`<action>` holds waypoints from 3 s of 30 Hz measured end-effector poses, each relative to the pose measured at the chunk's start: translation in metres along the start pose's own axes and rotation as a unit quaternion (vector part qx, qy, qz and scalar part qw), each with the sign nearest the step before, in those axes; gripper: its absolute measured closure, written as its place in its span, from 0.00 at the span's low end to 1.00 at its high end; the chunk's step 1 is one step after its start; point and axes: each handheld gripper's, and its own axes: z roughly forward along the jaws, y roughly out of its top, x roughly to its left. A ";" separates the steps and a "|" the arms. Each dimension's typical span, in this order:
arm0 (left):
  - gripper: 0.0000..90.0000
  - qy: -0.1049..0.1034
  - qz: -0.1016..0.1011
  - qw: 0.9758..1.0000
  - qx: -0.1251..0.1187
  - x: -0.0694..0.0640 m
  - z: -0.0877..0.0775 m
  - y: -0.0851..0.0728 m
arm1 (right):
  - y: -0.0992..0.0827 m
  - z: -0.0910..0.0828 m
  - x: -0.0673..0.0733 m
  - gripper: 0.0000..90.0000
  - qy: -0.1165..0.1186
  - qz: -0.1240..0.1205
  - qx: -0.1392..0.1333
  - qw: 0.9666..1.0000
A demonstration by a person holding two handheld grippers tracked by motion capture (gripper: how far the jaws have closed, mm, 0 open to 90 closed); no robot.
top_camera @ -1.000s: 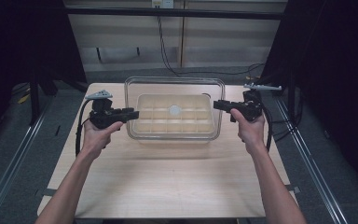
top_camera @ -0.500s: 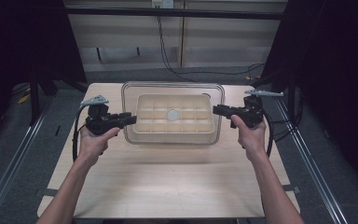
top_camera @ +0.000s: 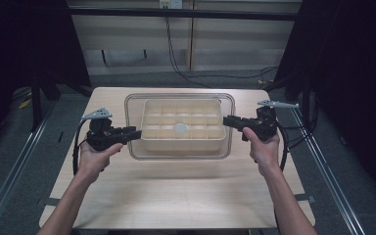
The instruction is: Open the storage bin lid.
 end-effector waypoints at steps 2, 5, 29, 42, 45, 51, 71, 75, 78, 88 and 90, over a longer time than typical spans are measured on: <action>0.70 -0.003 -0.002 1.000 0.002 -0.001 -0.001 -0.005 | -0.004 -0.001 0.002 0.77 0.000 0.001 0.003 1.000; 0.70 -0.003 -0.009 1.000 0.006 -0.004 -0.002 -0.013 | -0.011 -0.004 0.006 0.78 0.000 0.000 0.007 1.000; 0.69 -0.001 0.018 0.999 0.035 -0.031 -0.015 -0.046 | -0.055 -0.024 0.020 0.78 0.005 0.010 0.034 0.999; 0.67 -0.012 0.009 0.998 0.067 -0.040 -0.015 -0.065 | -0.075 -0.030 0.027 0.78 0.003 0.021 0.057 0.998; 0.67 -0.015 0.007 0.998 0.068 -0.042 -0.015 -0.068 | -0.080 -0.032 0.029 0.78 0.003 0.026 0.059 0.998; 0.67 -0.027 -0.006 0.996 0.083 -0.045 -0.015 -0.077 | -0.088 -0.036 0.031 0.78 0.003 0.030 0.070 0.997; 0.63 -0.019 -0.016 0.993 0.113 -0.037 0.000 -0.095 | -0.112 -0.021 0.018 0.78 0.000 0.061 0.103 0.993; 0.60 -0.015 -0.016 0.993 0.119 -0.036 0.003 -0.096 | -0.113 -0.015 0.014 0.77 0.000 0.061 0.107 0.992; 0.58 -0.016 -0.017 0.993 0.119 -0.036 0.005 -0.096 | -0.115 -0.011 0.015 0.76 -0.009 0.054 0.112 0.992; 0.57 -0.037 -0.033 0.991 0.128 -0.031 0.012 -0.093 | -0.119 -0.005 0.011 0.76 -0.003 0.061 0.103 0.993; 0.57 -0.039 -0.036 0.990 0.129 -0.030 0.013 -0.093 | -0.119 -0.005 0.010 0.76 -0.004 0.061 0.104 0.993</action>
